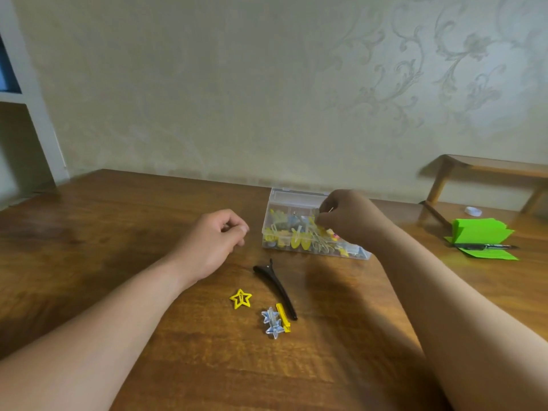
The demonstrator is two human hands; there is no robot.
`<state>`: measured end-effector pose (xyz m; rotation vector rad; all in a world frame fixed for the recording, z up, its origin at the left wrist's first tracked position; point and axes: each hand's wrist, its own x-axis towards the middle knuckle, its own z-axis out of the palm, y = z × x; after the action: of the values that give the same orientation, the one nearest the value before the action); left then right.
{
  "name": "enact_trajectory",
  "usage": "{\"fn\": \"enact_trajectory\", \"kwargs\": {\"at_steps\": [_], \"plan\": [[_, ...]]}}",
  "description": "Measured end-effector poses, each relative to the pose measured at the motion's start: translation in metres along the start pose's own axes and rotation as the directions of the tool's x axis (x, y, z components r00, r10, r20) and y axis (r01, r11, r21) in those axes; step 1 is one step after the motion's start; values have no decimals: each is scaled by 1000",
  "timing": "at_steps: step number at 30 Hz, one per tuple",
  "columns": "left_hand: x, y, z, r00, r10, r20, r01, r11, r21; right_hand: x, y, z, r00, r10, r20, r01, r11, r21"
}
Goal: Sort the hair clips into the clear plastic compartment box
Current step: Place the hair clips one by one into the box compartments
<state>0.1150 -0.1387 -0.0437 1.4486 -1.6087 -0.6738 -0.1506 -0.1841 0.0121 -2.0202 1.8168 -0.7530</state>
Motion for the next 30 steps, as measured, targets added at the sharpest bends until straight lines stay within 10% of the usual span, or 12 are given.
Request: {"fn": "enact_trajectory", "kwargs": {"at_steps": [16,30], "plan": [[-2,3,-1,1000,-9,3,9,999,36,-5,-10,-2,985,-105,-138,92,991,-101],[1,-1,-3,1000,-4,-3,4,999,-36,-50,-68,26,742,-454,494,549,834,-59]]}}
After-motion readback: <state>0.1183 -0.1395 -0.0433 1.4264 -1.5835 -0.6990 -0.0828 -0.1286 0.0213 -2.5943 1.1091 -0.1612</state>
